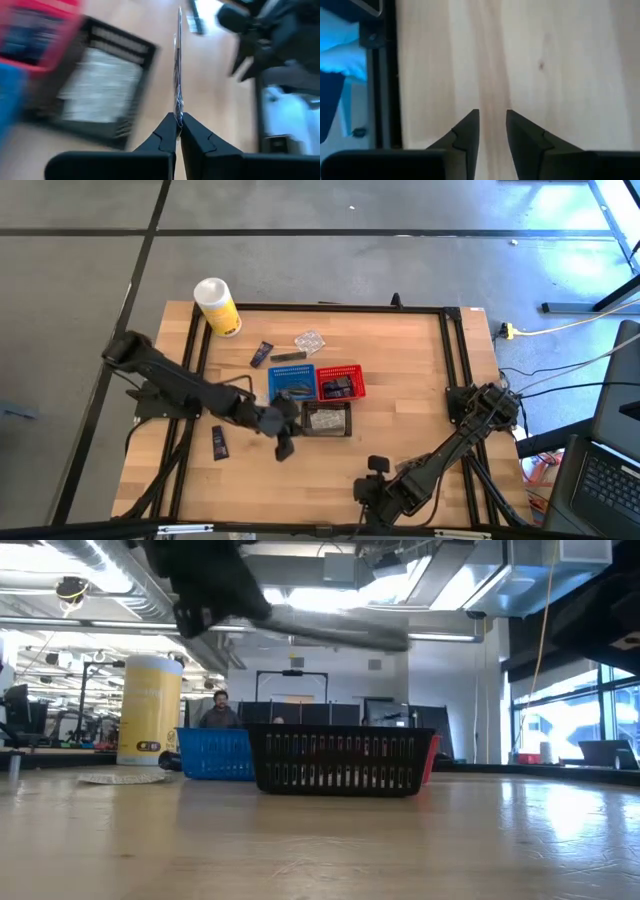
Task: Pick & Place Travel size toiletries
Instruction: Put the black comb into the blue bin
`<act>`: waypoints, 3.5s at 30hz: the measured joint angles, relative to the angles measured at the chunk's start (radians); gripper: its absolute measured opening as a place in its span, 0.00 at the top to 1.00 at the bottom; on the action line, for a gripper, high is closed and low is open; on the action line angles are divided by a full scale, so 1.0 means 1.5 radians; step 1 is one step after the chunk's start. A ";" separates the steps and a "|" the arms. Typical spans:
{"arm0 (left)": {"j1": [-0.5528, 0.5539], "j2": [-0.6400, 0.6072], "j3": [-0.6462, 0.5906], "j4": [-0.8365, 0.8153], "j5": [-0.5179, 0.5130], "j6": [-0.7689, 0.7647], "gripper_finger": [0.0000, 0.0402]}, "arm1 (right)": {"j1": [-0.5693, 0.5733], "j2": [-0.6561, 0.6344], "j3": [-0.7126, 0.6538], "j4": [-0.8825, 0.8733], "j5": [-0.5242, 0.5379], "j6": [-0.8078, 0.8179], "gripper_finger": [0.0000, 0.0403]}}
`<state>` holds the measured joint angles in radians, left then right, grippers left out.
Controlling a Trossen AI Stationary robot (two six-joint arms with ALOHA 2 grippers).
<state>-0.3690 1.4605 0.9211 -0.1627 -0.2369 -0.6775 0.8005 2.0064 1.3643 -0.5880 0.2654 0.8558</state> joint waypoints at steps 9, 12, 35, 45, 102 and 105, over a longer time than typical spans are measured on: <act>0.055 -0.096 0.000 -0.224 -0.111 0.013 0.99 | -0.011 0.000 0.001 0.002 0.057 -0.005 0.82; 0.078 -0.102 0.000 -0.261 -0.117 0.019 0.99 | -0.014 0.000 0.001 0.003 0.058 -0.005 0.84; 0.253 -0.160 -0.121 -0.231 0.014 0.104 0.99 | -0.015 -0.001 0.001 0.013 0.080 -0.005 0.92; 0.292 -0.160 -0.121 -0.232 0.087 0.111 0.96 | -0.015 -0.001 0.001 0.013 0.080 -0.005 0.87; -0.093 -0.427 -0.220 0.106 -0.023 0.266 0.64 | -0.053 -0.001 0.001 0.028 0.017 -0.071 1.00; -0.081 -0.428 -0.299 0.200 0.013 0.258 0.64 | -0.065 -0.007 0.001 0.028 0.004 -0.093 1.00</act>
<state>-0.4911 0.8189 0.4732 0.1368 -0.2180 -0.2907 0.7035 1.9951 1.3651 -0.5461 0.2714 0.7163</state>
